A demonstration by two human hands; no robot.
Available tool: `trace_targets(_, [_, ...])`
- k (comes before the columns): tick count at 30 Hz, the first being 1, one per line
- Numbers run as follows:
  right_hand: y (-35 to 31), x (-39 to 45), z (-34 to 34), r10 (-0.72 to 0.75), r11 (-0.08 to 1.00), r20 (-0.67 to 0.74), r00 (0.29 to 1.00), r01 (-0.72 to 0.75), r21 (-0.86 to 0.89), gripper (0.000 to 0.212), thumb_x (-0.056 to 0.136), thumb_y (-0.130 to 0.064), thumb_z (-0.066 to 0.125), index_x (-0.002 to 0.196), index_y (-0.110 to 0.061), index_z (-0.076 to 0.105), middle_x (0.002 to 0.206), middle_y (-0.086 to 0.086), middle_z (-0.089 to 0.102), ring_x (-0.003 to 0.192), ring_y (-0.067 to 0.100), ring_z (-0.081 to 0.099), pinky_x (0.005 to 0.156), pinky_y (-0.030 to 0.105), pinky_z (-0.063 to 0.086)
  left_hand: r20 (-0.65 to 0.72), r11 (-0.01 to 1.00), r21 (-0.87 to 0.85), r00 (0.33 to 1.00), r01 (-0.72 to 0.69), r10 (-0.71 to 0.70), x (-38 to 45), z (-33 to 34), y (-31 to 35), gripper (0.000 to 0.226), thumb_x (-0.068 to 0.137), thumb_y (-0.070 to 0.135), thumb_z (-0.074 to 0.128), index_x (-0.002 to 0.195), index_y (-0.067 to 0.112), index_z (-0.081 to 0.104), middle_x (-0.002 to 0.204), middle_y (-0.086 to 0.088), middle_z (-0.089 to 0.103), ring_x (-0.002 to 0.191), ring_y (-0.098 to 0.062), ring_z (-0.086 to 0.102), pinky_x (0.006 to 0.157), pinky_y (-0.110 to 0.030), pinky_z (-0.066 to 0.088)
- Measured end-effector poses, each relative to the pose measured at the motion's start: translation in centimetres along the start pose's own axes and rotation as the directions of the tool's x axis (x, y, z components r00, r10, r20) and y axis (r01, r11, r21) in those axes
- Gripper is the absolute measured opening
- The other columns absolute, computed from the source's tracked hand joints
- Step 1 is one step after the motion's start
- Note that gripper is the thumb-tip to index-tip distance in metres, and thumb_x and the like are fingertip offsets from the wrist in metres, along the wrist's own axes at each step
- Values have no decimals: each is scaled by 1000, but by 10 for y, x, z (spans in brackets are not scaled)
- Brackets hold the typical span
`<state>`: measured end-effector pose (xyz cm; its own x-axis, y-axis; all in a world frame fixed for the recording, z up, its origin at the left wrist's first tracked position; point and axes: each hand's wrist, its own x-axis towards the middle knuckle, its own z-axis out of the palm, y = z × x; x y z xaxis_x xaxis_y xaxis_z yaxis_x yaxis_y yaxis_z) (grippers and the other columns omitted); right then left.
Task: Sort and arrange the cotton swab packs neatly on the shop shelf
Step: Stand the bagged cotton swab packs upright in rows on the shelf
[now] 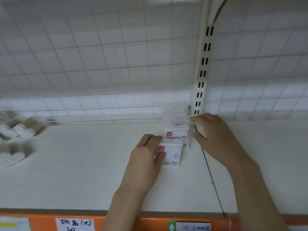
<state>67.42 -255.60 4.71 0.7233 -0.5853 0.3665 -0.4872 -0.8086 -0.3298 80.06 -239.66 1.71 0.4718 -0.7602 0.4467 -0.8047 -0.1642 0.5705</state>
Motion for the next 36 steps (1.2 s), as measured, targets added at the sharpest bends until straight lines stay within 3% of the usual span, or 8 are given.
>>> trace_targets(10, [19,-47,-7,169,985,-29,985,-169,22,42,91,-20,54,132,-15,49,128,-1,55,120,19,46,99,29,34,32,999,45,999,-24,23,29,28,8,40,82,9,64,121,16,59,110,4,49,83,-11,53,78,-22,48])
trace_targets(15, [13,-60,-5,191,981,-45,981,-189,47,43,91,-20,55,132,-15,49,126,-1,55,118,18,47,98,28,36,17,998,46,999,38,-39,31,33,4,40,81,13,65,120,17,59,113,3,50,82,-14,56,77,-23,46])
trace_targets(20, [-1,-66,-1,182,981,-47,982,-178,75,40,89,-19,57,129,-14,52,122,0,57,113,20,49,94,31,39,5,995,52,997,83,-83,31,33,3,42,81,16,66,122,16,56,114,4,42,69,-14,55,71,-18,41])
trace_targets(25, [-24,-64,7,158,984,-24,987,-155,89,37,88,-17,59,124,-13,55,117,1,59,109,21,51,90,33,41,41,995,72,997,62,-65,28,18,-2,61,83,23,67,138,17,39,125,-1,44,87,-18,58,75,-18,38])
trace_targets(29, [-47,-58,19,152,984,-10,988,-150,93,36,86,-15,62,122,-11,58,116,3,61,106,24,52,88,34,41,35,989,129,997,68,-73,11,-10,-21,58,83,19,66,136,17,42,122,-1,49,92,-17,57,73,-12,33])
trace_targets(33, [-82,-50,39,132,987,1,991,-132,93,35,84,-14,64,119,-11,60,113,5,63,103,28,55,86,35,42,24,967,232,993,109,-118,-14,-51,-52,42,81,18,68,122,12,58,109,-5,60,92,-27,59,79,-37,49])
trace_targets(36, [-115,-43,59,108,988,53,993,-113,108,35,86,-15,62,120,-12,59,115,5,61,108,27,52,92,36,39,23,940,301,984,160,-175,-34,-83,-78,33,80,16,69,112,9,64,104,-8,65,95,-32,59,80,-46,49])
